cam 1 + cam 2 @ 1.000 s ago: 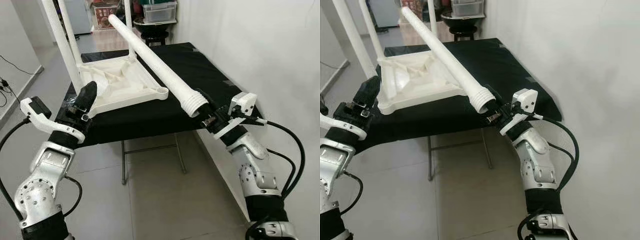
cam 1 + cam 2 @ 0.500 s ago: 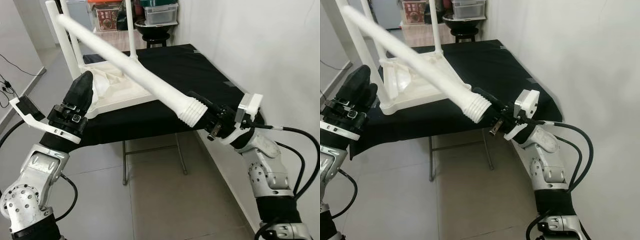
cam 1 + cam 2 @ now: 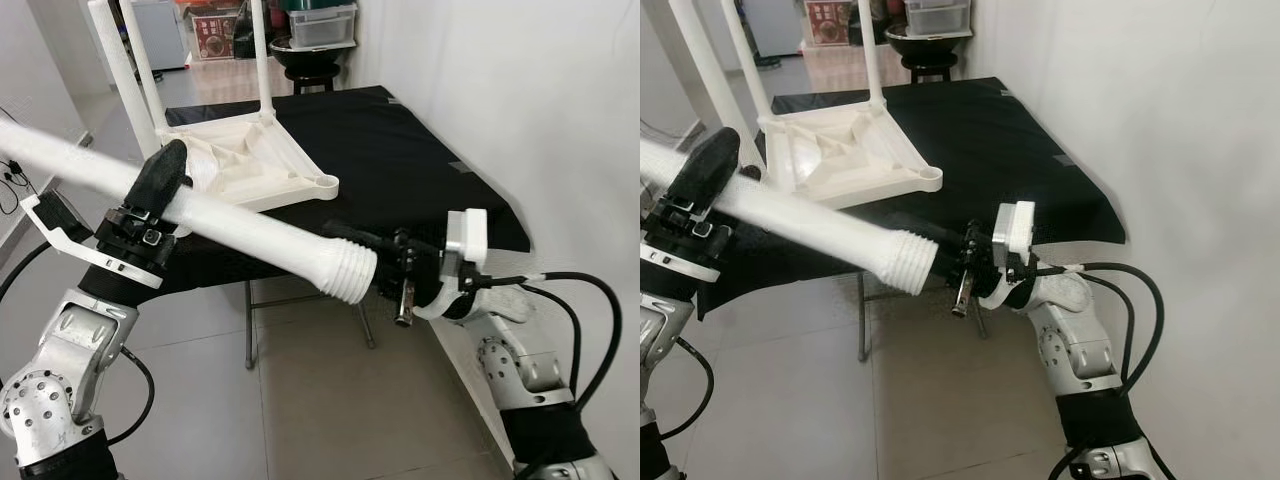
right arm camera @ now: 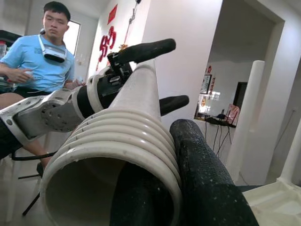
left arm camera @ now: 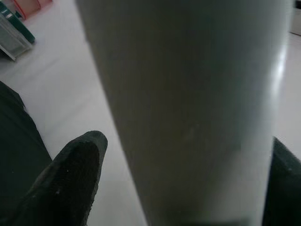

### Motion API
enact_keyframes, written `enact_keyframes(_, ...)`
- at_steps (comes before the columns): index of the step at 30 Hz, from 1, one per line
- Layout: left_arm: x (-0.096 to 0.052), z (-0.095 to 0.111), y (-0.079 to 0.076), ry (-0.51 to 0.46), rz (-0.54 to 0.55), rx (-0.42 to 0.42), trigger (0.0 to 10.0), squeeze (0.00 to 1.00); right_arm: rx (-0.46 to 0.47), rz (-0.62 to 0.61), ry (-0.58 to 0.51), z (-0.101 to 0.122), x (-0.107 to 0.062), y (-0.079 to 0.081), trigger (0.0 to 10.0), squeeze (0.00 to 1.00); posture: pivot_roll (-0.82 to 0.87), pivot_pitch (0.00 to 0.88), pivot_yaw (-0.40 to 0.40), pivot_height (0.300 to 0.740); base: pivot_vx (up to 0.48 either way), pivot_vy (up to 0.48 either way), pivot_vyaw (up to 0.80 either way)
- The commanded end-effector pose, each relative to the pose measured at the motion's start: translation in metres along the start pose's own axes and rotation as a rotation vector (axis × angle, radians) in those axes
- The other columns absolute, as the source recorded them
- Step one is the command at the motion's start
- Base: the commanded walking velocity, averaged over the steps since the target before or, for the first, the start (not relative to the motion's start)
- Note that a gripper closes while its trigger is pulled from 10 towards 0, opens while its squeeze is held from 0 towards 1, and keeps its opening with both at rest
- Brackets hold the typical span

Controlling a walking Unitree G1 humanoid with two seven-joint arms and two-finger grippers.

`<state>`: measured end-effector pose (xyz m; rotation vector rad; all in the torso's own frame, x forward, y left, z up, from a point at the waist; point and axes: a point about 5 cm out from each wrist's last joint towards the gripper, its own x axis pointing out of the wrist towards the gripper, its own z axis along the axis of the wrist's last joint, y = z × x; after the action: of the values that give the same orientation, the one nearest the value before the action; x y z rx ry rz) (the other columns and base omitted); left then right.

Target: Building children table

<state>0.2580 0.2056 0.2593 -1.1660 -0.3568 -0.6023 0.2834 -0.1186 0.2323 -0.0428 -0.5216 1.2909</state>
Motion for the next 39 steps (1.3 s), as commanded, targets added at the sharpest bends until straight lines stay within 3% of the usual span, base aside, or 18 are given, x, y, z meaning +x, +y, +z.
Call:
enact_keyframes(1,-0.001,-0.001,-0.003,0.011,-0.012,0.0,10.0,0.0,-0.013,0.028,0.007,-0.001,0.003,0.004,10.0,0.0,-0.06,0.007,0.048,0.74,0.0,0.0,0.0)
enact_keyframes(2,-0.001,-0.003,-0.006,0.018,-0.04,-0.009,8.4,0.0,-0.024,0.025,0.024,-0.004,0.004,0.004,10.0,0.0,-0.06,0.008,0.047,0.74,0.0,0.0,0.0)
enact_keyframes(4,-0.001,-0.004,-0.009,0.024,-0.059,-0.015,8.4,0.0,-0.03,0.021,0.034,-0.006,0.005,0.003,10.0,0.0,-0.06,0.008,0.047,0.74,0.0,0.0,0.0)
enact_keyframes(5,-0.002,-0.006,-0.012,0.028,-0.082,-0.023,0.0,0.0,-0.038,0.005,0.043,-0.007,0.005,0.001,10.0,0.0,-0.06,0.008,0.046,0.74,0.0,0.0,0.0)
enact_keyframes(22,-0.002,-0.006,-0.021,0.022,-0.129,-0.044,0.0,0.0,-0.05,-0.058,0.088,-0.015,-0.002,-0.004,10.0,0.0,-0.07,0.012,0.043,0.74,0.0,0.0,0.0)
enact_keyframes(27,-0.002,-0.001,-0.021,-0.023,-0.119,-0.05,0.0,0.0,-0.057,-0.099,0.111,-0.021,-0.004,-0.008,10.0,0.0,-0.07,0.012,0.039,0.74,0.0,0.0,0.0)
enact_keyframes(28,-0.001,0.002,-0.02,-0.048,-0.113,-0.056,0.0,0.0,-0.041,-0.119,0.124,-0.024,-0.006,-0.01,10.0,0.64,-0.07,0.01,0.038,0.74,0.0,0.0,0.0)
enact_keyframes(30,-0.001,0.002,-0.02,-0.048,-0.113,-0.056,0.0,0.0,-0.041,-0.119,0.124,-0.024,-0.006,-0.01,10.0,0.64,-0.07,0.01,0.038,0.74,0.0,0.0,0.0)
enact_keyframes(31,-0.001,0.005,-0.019,-0.068,-0.108,-0.059,0.0,0.0,-0.024,-0.132,0.133,-0.026,-0.009,-0.011,10.0,1.0,-0.07,0.01,0.037,0.74,0.0,0.0,0.0)
enact_keyframes(34,0.002,0.021,-0.022,-0.148,-0.106,-0.04,0.0,0.0,-0.015,-0.181,0.186,-0.029,-0.025,-0.018,10.0,1.0,-0.07,0.008,0.036,0.74,0.0,0.0,0.0)
enact_keyframes(39,0.003,0.043,-0.027,-0.221,-0.11,-0.008,0.0,0.0,-0.021,-0.193,0.233,-0.028,-0.039,-0.02,10.0,1.0,-0.08,0.006,0.034,0.74,0.0,0.0,0.0)
